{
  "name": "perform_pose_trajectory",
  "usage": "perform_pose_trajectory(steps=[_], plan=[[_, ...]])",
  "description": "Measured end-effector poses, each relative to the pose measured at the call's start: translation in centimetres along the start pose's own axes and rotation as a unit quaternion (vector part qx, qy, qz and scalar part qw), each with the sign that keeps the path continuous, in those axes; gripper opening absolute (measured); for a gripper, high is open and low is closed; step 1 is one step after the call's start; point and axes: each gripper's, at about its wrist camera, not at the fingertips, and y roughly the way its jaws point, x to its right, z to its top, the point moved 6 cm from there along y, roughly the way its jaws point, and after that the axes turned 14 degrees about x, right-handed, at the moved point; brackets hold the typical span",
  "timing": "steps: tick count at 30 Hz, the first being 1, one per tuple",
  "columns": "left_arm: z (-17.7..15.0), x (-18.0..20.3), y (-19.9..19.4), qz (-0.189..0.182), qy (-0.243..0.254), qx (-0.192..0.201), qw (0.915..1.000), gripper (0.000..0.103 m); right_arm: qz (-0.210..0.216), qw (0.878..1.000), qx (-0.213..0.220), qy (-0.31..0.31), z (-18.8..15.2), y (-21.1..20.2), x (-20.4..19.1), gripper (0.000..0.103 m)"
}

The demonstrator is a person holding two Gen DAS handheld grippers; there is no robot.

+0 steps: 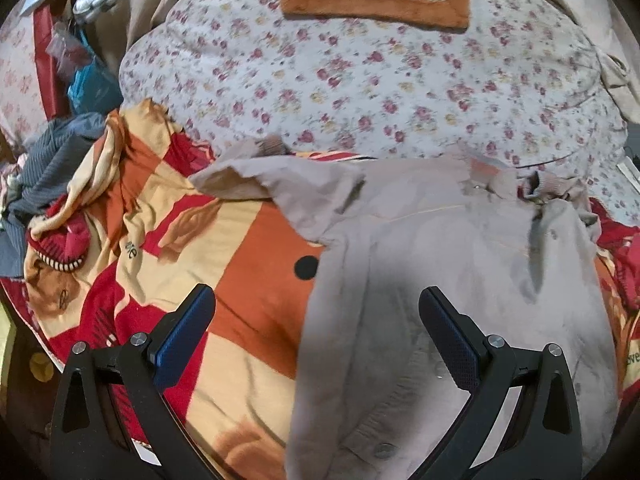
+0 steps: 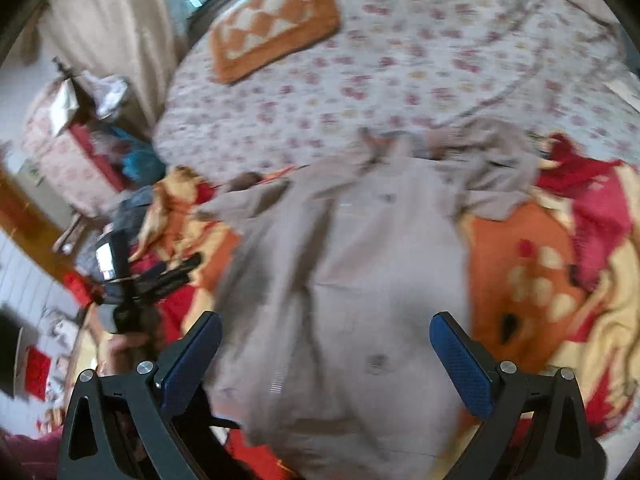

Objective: Fold large clothes

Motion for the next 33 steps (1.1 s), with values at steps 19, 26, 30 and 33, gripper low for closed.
perform_pose_trajectory(steps=[19,26,30,33], plan=[[0.6,3.4,3.3,-0.017,-0.003,-0.017,0.9997,0.102,-0.113,0.983,0.053,-0.134,3.4,11.9,-2.6,0.103],[-0.2,4.0,5.4,-0.015,-0.01,-0.023,0.9996,0.102,-0.12,0.982,0.046,-0.135,2.5,14.5,-1.1,0.103],[-0.7,4.7,6.4,-0.015,-0.008,-0.028,0.9995,0.102,-0.114,0.984,0.046,-0.126,1.7,15.5,-0.6,0.103],[-0.9,5.0,7.1,-0.016,-0.011,-0.032,0.9993,0.102,-0.121,0.983,0.047,-0.13,1.4,16.2,-0.2,0.103]])
